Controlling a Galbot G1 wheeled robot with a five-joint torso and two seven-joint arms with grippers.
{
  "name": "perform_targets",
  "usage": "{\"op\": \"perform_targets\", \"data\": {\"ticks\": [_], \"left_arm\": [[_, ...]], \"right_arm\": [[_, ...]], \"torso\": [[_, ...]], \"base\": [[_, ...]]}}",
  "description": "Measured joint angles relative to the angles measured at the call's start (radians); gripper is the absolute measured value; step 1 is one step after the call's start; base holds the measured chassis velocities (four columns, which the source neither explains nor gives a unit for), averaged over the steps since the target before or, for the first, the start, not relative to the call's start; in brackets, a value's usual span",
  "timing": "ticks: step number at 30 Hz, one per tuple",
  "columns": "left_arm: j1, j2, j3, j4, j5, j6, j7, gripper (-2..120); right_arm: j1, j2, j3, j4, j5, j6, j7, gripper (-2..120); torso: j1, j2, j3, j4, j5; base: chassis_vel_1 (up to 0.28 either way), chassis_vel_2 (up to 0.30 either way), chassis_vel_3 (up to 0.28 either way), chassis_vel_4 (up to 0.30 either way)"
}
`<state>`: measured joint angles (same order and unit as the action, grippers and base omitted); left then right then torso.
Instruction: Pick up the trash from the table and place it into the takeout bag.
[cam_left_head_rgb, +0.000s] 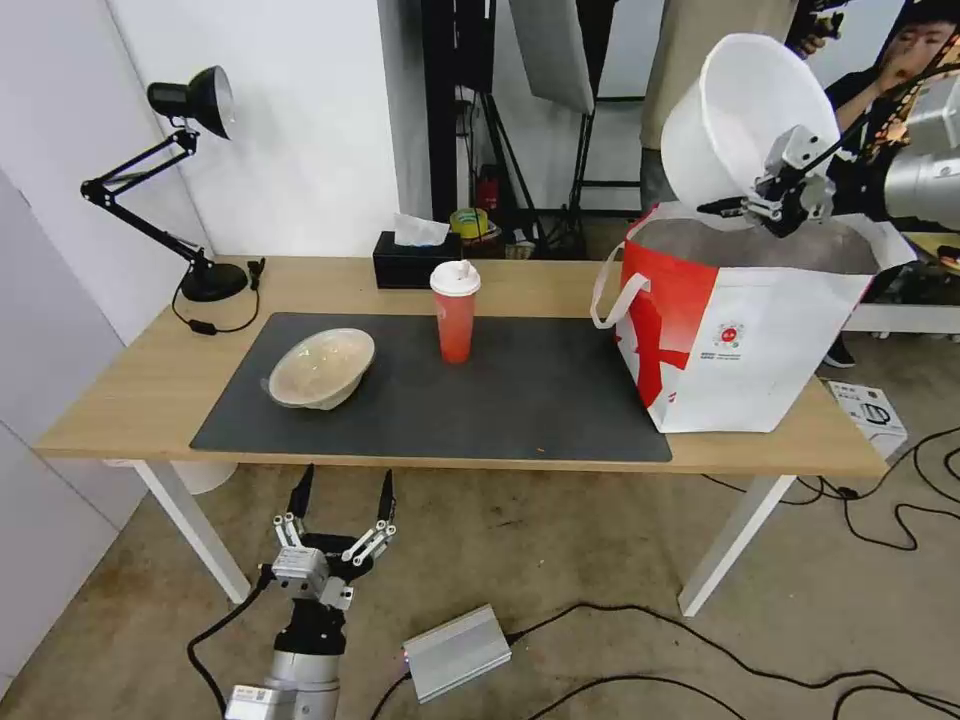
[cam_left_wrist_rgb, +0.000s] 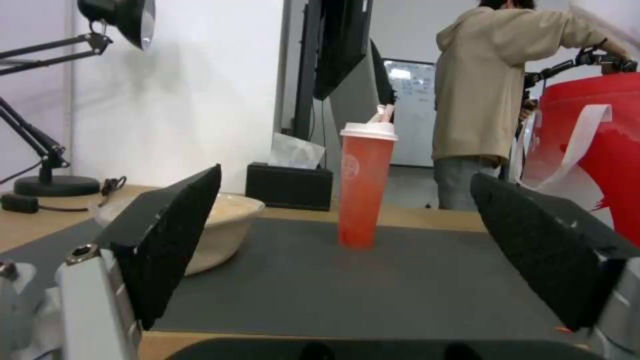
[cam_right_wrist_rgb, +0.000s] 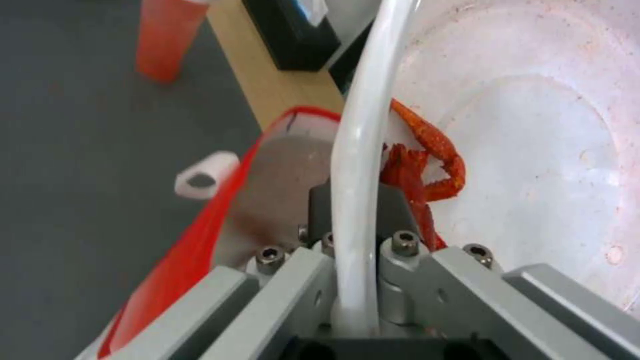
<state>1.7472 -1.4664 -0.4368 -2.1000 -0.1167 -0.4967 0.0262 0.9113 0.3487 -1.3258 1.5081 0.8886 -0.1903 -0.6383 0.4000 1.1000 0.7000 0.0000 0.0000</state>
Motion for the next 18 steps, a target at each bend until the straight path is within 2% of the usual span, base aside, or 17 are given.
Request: {"op": "perform_targets", "data": {"ticks": [6, 18], "left_arm": [[0.001, 0.001, -0.002, 0.000, 0.000, 0.001, 0.000, 100], [-0.003, -0.001, -0.002, 0.010, 0.000, 0.001, 0.000, 100]], "right_arm": [[-0.104, -0.002, 0.087, -0.035, -0.045, 0.007, -0.008, 0], [-0.193, -0.009, 0.147, -0.070, -0.088, 0.023, -0.011, 0]], "torso": [[0.000, 0.000, 0.000, 0.0001, 0.0001], [0.000, 0.000, 0.000, -0.0001, 0.0000]], "base": [[0.000, 0.000, 0.000, 0.000], [0.000, 0.000, 0.000, 0.000]]}}
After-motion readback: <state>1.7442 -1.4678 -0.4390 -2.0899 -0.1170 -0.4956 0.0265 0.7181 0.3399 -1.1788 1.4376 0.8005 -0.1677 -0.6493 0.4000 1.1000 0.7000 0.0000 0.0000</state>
